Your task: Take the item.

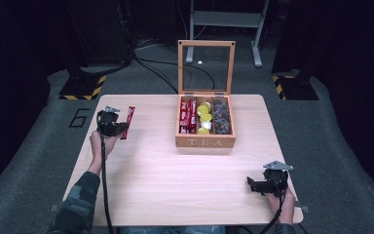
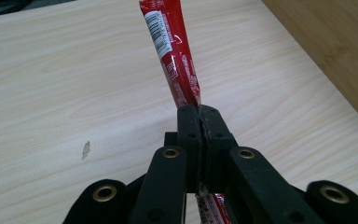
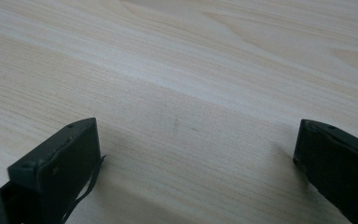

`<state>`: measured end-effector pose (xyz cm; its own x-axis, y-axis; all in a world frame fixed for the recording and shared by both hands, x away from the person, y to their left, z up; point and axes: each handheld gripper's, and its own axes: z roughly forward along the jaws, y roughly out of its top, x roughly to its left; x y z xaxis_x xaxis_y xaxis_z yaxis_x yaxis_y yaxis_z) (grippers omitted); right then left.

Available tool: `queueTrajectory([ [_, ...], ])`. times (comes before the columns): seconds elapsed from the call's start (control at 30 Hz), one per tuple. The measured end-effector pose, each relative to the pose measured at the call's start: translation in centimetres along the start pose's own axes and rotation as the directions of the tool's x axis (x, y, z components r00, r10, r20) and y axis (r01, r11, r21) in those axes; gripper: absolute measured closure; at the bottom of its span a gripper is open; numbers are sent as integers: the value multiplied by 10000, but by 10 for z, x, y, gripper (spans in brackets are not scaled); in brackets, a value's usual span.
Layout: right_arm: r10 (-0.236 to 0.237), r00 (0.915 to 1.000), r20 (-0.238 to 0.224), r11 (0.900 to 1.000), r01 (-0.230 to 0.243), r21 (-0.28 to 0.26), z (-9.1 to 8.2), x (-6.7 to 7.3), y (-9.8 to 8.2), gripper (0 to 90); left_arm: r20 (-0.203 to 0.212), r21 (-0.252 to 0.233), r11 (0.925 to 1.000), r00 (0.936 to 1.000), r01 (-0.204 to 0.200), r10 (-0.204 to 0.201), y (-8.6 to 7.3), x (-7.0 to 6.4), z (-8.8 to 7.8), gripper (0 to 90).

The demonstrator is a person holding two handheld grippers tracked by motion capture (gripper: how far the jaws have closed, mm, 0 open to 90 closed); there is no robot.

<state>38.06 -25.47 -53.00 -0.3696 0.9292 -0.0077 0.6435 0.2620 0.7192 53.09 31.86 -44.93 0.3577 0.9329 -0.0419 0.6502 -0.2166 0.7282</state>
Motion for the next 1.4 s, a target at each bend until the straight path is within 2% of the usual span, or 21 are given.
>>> queueTrajectory([
  [0.3,9,10000,-8,10000,-9,-3,0,0,0,0,-197,366,9991,9996,197,-190,-9,12,9,879],
  [0.63,9,10000,-5,10000,-9,-2,0,0,0,0,-417,845,9938,9968,720,-686,-24,26,23,878],
  [0.83,10,10000,-4,10000,-10,-2,0,0,0,0,-517,1097,9905,9956,831,-778,-30,33,29,878],
  [1.0,9,10000,-7,10000,-9,-4,0,0,0,0,-576,1274,9876,9947,922,-854,-33,35,31,878],
  [1.1,8,10000,-4,10000,-8,-3,0,0,0,0,-605,1289,9875,9947,905,-832,-33,35,32,878],
  [1.2,10,10000,-3,10000,-10,-4,0,0,0,0,-723,1327,9884,9953,739,-647,-32,34,32,876],
  [1.4,8,10000,-4,10000,-8,-4,0,0,0,0,-736,1296,9880,9945,841,-750,-32,34,32,839],
])
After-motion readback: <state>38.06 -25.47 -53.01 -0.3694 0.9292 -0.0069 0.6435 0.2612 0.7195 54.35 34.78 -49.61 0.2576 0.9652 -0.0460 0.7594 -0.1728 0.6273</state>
